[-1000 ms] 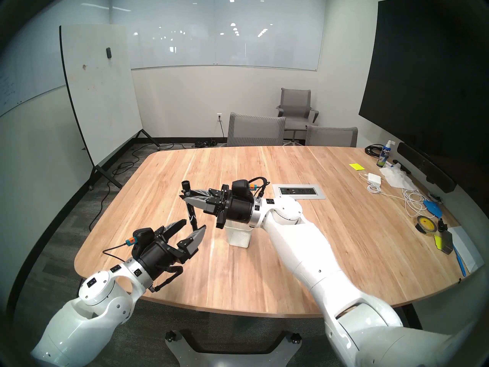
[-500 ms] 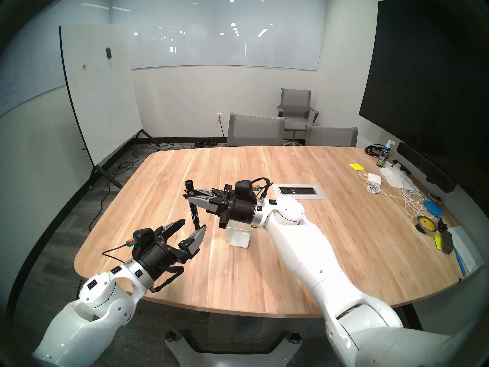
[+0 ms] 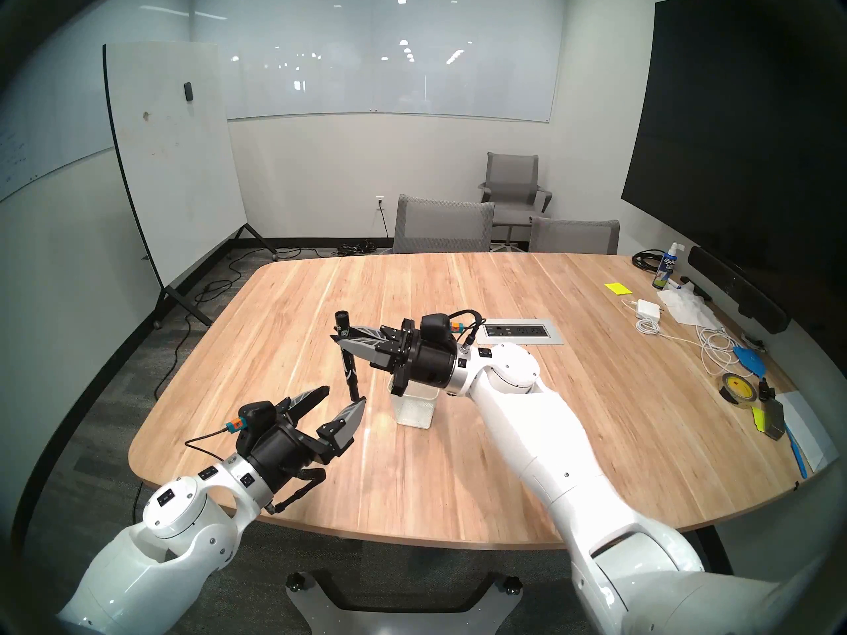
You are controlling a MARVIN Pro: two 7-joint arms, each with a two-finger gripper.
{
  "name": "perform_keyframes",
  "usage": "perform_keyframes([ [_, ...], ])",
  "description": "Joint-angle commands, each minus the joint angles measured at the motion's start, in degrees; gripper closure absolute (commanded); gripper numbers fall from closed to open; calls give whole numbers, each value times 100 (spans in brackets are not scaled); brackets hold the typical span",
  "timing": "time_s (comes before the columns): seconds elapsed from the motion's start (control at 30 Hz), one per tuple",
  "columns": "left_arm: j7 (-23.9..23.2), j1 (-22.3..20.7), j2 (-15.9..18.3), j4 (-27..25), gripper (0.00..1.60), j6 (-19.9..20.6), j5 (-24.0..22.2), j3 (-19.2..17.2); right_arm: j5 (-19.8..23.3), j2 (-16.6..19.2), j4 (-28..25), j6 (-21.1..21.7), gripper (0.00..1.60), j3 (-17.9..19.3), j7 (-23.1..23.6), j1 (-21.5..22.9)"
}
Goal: Place the pen, the marker, and the scissors into the pen holder
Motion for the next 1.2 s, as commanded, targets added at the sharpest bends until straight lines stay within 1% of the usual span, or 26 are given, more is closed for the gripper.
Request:
perform_keyframes([
  [0.0,-42,60,52,-118,0,8,-46,-44,47,-34,-113,-55,160,66,-32,20],
  [0.4,-5,59,85,-1,0,24,-174,-217,8,-40,-93,-88,160,79,-78,29],
  [0.43,97,72,130,-50,0,188,-206,-253,2,-43,-96,-97,160,84,-91,30],
  [0.47,-45,59,106,22,0,44,-250,-257,2,-46,-96,-99,160,87,-95,31],
  [0.5,12,64,127,4,0,92,-214,-260,-1,-51,-103,-115,160,96,-113,24],
  [0.77,-32,133,165,14,0,67,-258,-287,5,-14,-125,-205,160,196,-190,-25],
  [1.17,-1,187,203,-4,0,48,-256,-303,27,78,-122,-232,160,323,-153,-93],
])
